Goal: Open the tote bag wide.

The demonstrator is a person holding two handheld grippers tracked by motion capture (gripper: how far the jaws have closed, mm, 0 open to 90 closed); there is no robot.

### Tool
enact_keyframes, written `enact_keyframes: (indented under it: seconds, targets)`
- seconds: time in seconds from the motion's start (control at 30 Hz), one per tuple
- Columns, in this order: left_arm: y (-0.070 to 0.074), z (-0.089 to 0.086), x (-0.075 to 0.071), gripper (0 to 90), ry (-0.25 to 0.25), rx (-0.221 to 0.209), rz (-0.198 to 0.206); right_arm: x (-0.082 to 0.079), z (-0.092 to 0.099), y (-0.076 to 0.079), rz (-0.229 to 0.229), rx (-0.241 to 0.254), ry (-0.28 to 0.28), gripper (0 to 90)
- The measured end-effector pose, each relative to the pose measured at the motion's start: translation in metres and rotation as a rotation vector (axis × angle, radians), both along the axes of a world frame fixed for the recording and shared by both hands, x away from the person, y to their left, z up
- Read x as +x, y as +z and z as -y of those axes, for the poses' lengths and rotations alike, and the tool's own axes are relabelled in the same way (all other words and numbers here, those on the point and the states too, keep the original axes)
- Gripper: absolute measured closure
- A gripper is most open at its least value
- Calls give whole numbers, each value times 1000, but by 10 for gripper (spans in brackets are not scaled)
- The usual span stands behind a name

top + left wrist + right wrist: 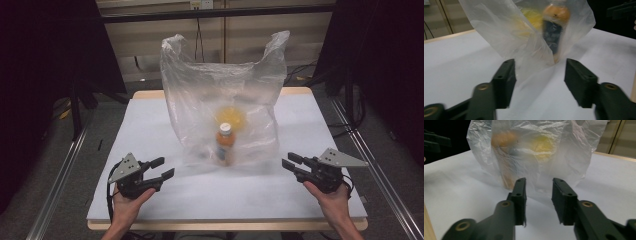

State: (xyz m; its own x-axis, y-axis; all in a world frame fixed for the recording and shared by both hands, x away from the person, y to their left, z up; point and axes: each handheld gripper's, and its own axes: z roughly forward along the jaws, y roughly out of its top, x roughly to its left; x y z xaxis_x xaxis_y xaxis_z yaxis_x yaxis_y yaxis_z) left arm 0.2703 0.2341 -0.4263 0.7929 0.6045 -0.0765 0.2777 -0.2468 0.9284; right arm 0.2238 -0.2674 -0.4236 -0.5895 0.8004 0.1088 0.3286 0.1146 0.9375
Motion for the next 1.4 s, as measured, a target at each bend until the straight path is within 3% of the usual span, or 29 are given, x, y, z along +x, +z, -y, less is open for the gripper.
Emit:
enact_keyframes:
  seconds: [0.03,0.07,0.27,0.33,0.37,0.4,0.63,0.77,1.0,1.4]
  targets:
    - [0,0,0,563,0,0,0,1,-1,1,-7,-2,13,753]
    - [2,1,5,612,-41,4,-22,2,-2,3,-13,2,21,780]
    - [10,3,13,785,-53,2,-31,11,-9,10,-57,8,87,898]
    - [16,5,17,873,-63,15,-17,19,-12,16,-69,-9,113,900]
    - [20,5,18,873,-51,31,-13,19,-12,16,-69,-9,113,900]
    - [23,5,22,895,-69,19,-12,22,-12,17,-71,-10,119,900]
    - [35,13,37,900,-90,41,-39,40,-19,37,-71,-25,142,900]
    - [40,25,51,900,-120,86,-62,54,-24,51,-77,-53,154,900]
    - [50,41,63,900,-137,68,-80,70,-32,68,-76,-77,160,900]
    - [67,65,88,900,-179,92,-118,104,-50,105,-87,-120,211,900]
